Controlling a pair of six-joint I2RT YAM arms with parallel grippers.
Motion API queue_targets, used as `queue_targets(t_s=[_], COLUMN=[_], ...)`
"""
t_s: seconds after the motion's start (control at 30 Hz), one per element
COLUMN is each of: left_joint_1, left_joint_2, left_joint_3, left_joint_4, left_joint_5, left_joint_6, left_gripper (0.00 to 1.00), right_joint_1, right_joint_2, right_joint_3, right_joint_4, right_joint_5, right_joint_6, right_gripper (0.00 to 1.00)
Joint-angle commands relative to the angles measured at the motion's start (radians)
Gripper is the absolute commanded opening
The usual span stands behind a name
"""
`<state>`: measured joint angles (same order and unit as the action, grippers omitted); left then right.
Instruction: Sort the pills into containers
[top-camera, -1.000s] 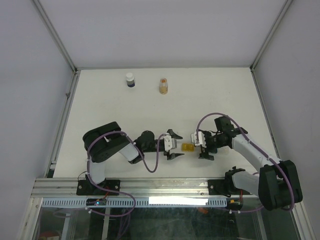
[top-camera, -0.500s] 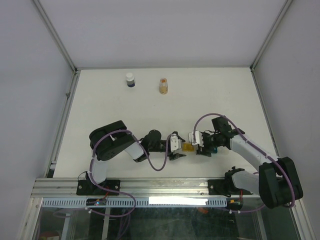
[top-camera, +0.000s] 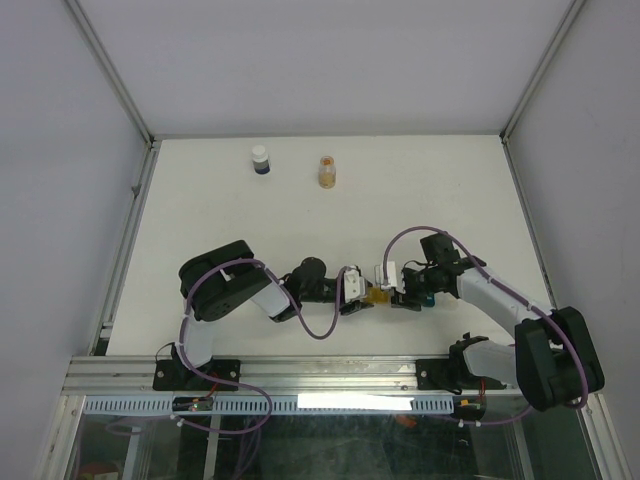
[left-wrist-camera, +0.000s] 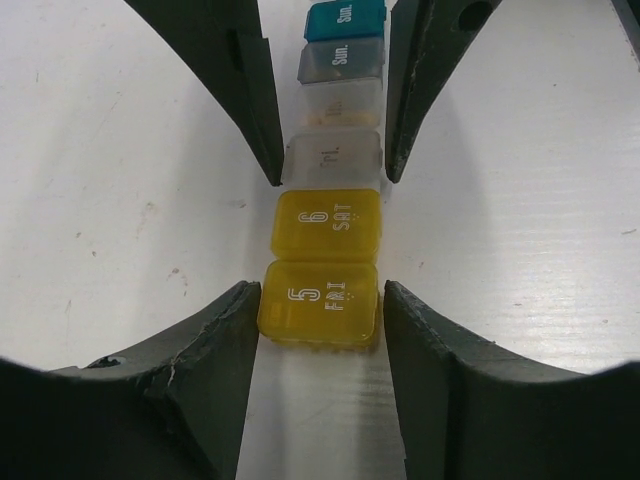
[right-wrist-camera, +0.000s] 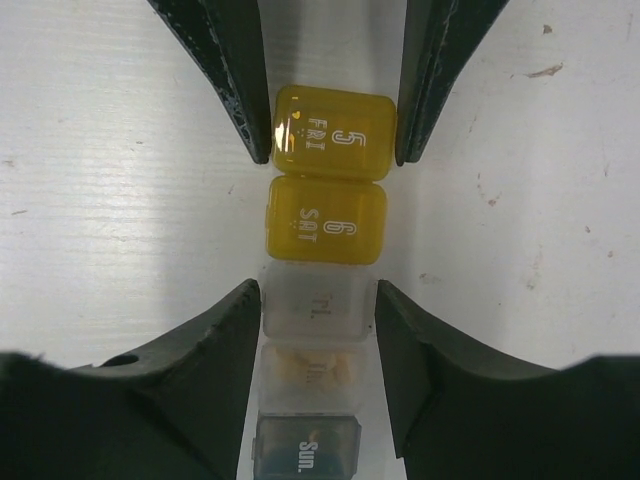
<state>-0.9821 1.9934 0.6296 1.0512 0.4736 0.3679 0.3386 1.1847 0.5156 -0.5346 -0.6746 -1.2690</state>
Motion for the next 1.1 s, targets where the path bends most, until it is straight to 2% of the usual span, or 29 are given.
queue_targets(t_s=[0.0,0.27,0.5,0.67,0.8,0.93,1.07], left_joint_1=[-0.007,-0.007,-0.007,-0.007,-0.007,-0.007,-0.007], left_joint_2=[0.003,-0.001,-0.001,-0.001,-0.004,-0.004,-0.005], left_joint_3=[0.026,0.037,0.05,0.058,0.057,0.056,0.058], left_joint_4=[-0.016,-0.057,-0.104,-0.126,-0.128,-0.129,-0.134], left_joint_5=[0.029,0.054,0.079,0.092,0.095,0.097,0.099], left_joint_6=[0.023,0.037,0.057,0.064,0.066,0.066,0.066], left_gripper=[0.51,0.26,0.17,0.12,0.11,0.11,0.11], right_joint_1=[0.008,-0.014,-0.096,-0.122,-0.131,-0.148,-0.149], right_joint_2=[0.004,0.038,0.066,0.073,0.072,0.055,0.049], right_joint_3=[0.006,0.059,0.104,0.12,0.124,0.118,0.108], right_joint_4=[0.034,-0.025,-0.132,-0.151,-0.129,-0.096,-0.085], right_joint_5=[-0.003,-0.037,-0.124,-0.129,-0.111,-0.099,-0.086], right_joint_6=[0.02,0.062,0.019,0.025,0.062,0.101,0.106], right_gripper=[0.5,0.36,0.32,0.32,0.35,0.5,0.54])
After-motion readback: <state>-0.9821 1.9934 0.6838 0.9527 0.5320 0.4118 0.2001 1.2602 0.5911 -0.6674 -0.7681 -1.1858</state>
